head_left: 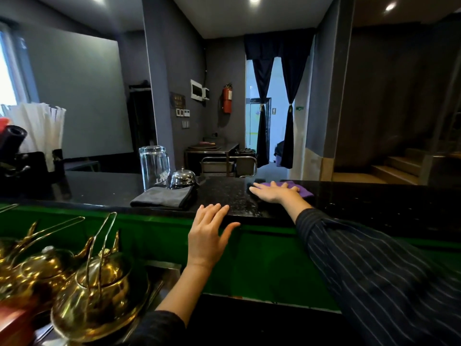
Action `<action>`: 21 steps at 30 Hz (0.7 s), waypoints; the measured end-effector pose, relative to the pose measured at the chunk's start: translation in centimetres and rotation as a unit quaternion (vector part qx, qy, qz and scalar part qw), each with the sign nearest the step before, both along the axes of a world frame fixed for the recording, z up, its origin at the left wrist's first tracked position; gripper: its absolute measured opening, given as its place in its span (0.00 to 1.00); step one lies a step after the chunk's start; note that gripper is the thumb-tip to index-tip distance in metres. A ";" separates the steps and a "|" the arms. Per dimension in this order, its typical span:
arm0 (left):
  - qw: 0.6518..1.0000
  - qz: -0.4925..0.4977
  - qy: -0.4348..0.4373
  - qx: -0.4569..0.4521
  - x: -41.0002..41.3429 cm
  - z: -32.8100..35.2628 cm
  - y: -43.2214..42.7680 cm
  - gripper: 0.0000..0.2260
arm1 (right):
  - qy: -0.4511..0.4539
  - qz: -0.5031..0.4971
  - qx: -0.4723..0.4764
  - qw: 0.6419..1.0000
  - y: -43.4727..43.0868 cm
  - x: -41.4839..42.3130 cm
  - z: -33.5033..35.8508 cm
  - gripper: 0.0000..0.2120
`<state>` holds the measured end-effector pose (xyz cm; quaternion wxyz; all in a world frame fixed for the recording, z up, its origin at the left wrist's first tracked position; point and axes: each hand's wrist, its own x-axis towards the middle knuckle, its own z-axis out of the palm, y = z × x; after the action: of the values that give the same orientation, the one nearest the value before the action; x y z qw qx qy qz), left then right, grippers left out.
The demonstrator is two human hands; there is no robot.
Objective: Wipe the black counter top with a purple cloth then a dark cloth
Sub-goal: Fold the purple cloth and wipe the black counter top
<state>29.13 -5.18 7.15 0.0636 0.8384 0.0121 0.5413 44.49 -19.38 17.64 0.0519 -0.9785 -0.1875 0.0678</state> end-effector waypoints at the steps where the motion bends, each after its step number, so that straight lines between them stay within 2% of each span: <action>1: 1.000 0.004 -0.004 0.012 0.0 0.0 0.1 0.21 | 0.001 0.018 0.000 1.000 1.2 -0.2 0.0 0.31; 8: 0.998 0.041 0.035 0.029 -0.6 0.6 -0.1 0.23 | 0.005 0.096 0.023 0.995 2.8 -2.8 -0.4 0.27; 12: 0.993 0.051 0.109 -0.013 -1.5 1.4 -0.9 0.20 | 0.000 0.123 0.026 0.992 1.6 -5.9 -0.5 0.26; 21: 0.981 0.018 0.147 -0.128 -2.9 2.8 -2.8 0.22 | -0.036 0.135 0.009 0.990 -0.1 -10.8 -1.0 0.27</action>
<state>26.19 -7.97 9.99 0.1584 0.8931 0.1061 0.4074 33.72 -19.48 16.61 0.0446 -0.9454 -0.3206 0.0375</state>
